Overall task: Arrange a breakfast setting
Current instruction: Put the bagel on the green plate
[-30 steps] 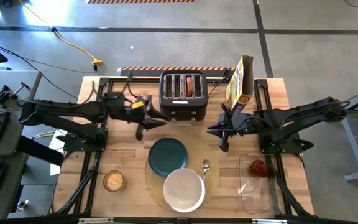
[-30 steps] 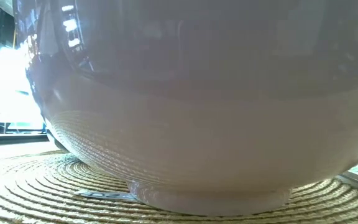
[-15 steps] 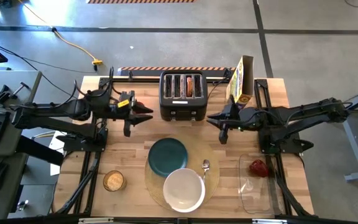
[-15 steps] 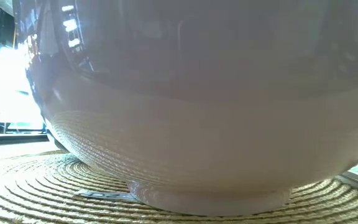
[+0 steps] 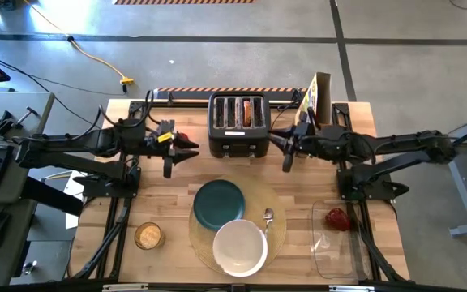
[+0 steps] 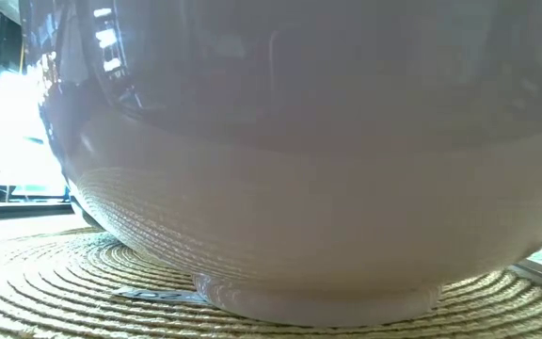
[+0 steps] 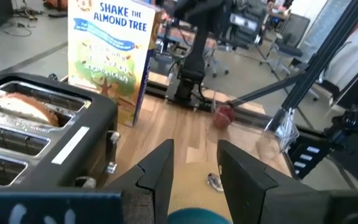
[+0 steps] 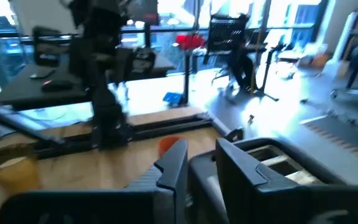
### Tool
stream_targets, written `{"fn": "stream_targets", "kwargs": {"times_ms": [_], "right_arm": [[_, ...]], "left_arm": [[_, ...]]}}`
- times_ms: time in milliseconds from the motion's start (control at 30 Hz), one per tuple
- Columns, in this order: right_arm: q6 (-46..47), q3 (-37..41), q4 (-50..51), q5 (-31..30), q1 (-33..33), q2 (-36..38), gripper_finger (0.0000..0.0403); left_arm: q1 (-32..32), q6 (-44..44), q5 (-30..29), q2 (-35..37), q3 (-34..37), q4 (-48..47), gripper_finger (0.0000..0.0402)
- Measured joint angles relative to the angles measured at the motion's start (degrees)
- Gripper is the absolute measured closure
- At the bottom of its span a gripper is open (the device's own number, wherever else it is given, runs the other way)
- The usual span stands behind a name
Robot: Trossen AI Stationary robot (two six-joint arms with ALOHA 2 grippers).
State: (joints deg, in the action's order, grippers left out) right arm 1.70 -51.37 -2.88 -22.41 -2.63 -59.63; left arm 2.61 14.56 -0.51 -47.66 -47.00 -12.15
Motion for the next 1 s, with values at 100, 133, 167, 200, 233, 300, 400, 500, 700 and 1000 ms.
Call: {"fn": "stream_targets", "kwargs": {"times_ms": [100,133,167,200,233,300,400,500,700,1000], "right_arm": [[-1.65,0.0,-2.47,0.51,2.26,-0.96,0.0319],[-2.19,0.01,-3.55,0.96,3.04,-1.55,0.0314],[-2.83,0.02,-4.93,1.55,3.81,-2.26,0.0308],[-3.43,0.02,-6.7,2.02,4.56,-3.08,0.0303],[-4.11,0.02,-8.02,2.77,5.33,-3.9,0.0297],[-5.38,0.02,-10.11,3.83,6.81,-5.52,0.0288],[-5.22,0.02,-12.35,3.98,9.16,-7.11,0.0277],[-2.94,0.02,-14.33,3.79,11.61,-8.08,0.0269],[-0.21,-0.19,-20.5,3.01,15.33,-10.23,0.0267],[-3.7,-14.71,-10.8,2.69,16.18,-18.42,0.0267]], "left_arm": [[0.0,-1.2,-0.05,0.0,0.0,-1.3,0.0289],[0.0,-1.22,-0.23,-0.02,0.0,-1.66,0.0289],[0.0,-1.22,-0.47,-0.06,0.0,-1.8,0.0289],[0.0,-1.26,-0.68,-0.14,0.0,-1.8,0.0289],[0.0,-1.26,-0.76,-0.19,0.0,-1.8,0.0289],[0.0,-1.27,-0.85,-0.22,0.0,-1.8,0.0289],[0.0,-1.31,-0.85,-0.22,0.0,-1.8,0.0289],[0.0,-1.31,-0.85,-0.22,0.0,-1.9,0.0289],[0.0,-1.32,-0.85,-0.22,0.0,-2.09,0.0289],[0.0,-1.81,-0.85,-0.22,0.0,-2.4,0.0289]]}}
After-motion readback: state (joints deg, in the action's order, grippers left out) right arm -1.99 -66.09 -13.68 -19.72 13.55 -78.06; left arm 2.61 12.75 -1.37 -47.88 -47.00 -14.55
